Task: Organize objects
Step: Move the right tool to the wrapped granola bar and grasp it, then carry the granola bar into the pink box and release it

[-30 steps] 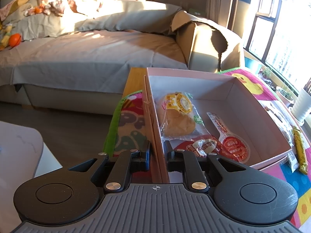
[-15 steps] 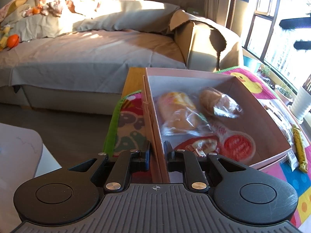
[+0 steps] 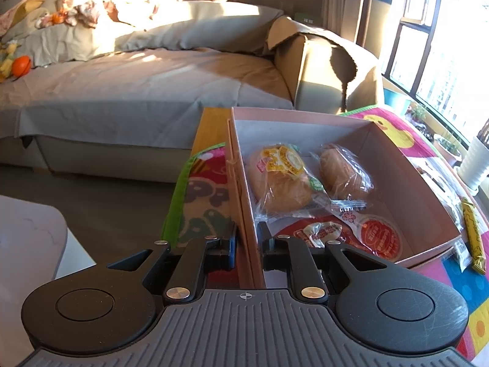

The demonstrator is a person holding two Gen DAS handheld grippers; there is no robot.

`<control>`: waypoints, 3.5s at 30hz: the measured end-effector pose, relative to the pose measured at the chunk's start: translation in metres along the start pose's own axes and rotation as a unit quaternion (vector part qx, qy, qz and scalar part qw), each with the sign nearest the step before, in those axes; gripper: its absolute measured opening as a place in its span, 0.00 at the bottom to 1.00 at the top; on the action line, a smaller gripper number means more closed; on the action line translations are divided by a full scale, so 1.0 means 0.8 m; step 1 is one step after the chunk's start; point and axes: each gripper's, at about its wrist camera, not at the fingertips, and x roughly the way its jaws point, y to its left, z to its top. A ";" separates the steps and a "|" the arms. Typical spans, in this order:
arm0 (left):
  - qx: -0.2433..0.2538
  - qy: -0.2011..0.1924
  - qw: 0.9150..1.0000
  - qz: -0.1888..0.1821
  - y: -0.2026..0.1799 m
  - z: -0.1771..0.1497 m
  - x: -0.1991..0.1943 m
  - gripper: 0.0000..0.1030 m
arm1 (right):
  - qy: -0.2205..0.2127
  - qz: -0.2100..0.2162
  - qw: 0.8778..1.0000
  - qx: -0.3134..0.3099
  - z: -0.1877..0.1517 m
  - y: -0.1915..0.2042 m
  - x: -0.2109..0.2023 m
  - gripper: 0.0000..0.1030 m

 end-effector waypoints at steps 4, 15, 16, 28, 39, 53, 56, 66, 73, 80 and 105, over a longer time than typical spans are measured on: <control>-0.002 0.000 1.000 0.001 -0.001 0.000 0.001 0.16 | 0.035 -0.018 0.999 0.037 -0.033 -0.031 0.012 0.88; 0.006 0.005 1.000 0.010 -0.005 0.000 0.001 0.15 | 0.032 0.054 0.998 -0.018 -0.041 0.022 0.047 0.71; 0.008 0.005 1.000 0.010 -0.005 0.000 0.001 0.15 | 0.029 0.060 0.997 -0.028 -0.038 0.031 0.052 0.70; 0.005 0.004 1.000 0.006 -0.002 -0.005 0.000 0.15 | 0.085 0.098 0.991 0.032 -0.022 0.033 0.099 0.27; 0.003 0.004 1.000 0.004 -0.003 -0.003 -0.002 0.15 | 0.115 0.099 0.988 0.000 -0.079 0.031 0.024 0.27; 0.002 0.005 1.000 0.001 -0.002 -0.003 -0.007 0.15 | 0.097 0.070 0.989 -0.088 -0.077 0.076 0.050 0.33; 0.001 0.005 1.000 0.001 -0.002 -0.004 -0.007 0.15 | 0.102 0.079 0.987 -0.094 -0.076 0.079 0.047 0.28; 0.000 0.004 1.000 0.004 -0.003 -0.004 -0.010 0.15 | 0.109 0.076 0.990 -0.053 -0.098 0.049 -0.022 0.27; -0.003 0.002 1.000 -0.004 -0.001 -0.004 -0.011 0.15 | 0.063 0.101 0.991 -0.058 -0.082 0.059 -0.099 0.27; -0.002 0.002 1.000 -0.006 0.002 -0.006 -0.012 0.16 | -0.035 0.144 0.983 -0.112 -0.036 0.100 -0.164 0.27; -0.006 0.002 1.000 -0.016 0.004 -0.006 -0.011 0.18 | -0.082 0.139 0.986 -0.034 0.070 0.108 -0.031 0.53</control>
